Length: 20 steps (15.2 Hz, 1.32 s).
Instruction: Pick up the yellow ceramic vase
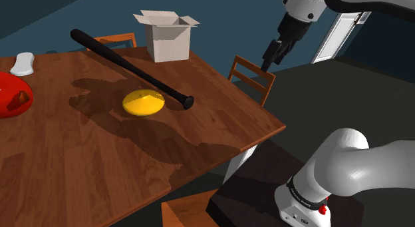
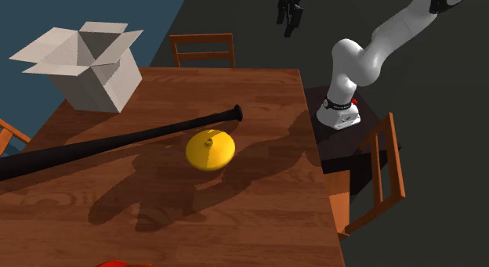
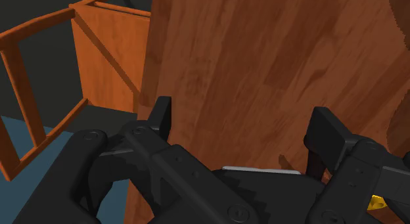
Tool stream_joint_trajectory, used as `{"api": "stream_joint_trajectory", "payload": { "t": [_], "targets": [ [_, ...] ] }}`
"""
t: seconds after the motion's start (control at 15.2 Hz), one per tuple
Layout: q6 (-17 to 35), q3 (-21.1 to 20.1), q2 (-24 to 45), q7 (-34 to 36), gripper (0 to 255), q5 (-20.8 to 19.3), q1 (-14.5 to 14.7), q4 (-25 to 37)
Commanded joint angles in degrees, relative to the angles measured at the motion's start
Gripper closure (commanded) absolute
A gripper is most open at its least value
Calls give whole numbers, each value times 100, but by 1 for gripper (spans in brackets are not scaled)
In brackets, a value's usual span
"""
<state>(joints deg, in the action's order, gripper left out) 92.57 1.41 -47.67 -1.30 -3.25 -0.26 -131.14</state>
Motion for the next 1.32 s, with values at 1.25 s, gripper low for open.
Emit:
{"api": "stream_joint_trajectory", "payload": {
  "t": [1.25],
  "targets": [
    [866, -1476, 3671, 1790, 0, 251, 356, 2258]
  ]
}}
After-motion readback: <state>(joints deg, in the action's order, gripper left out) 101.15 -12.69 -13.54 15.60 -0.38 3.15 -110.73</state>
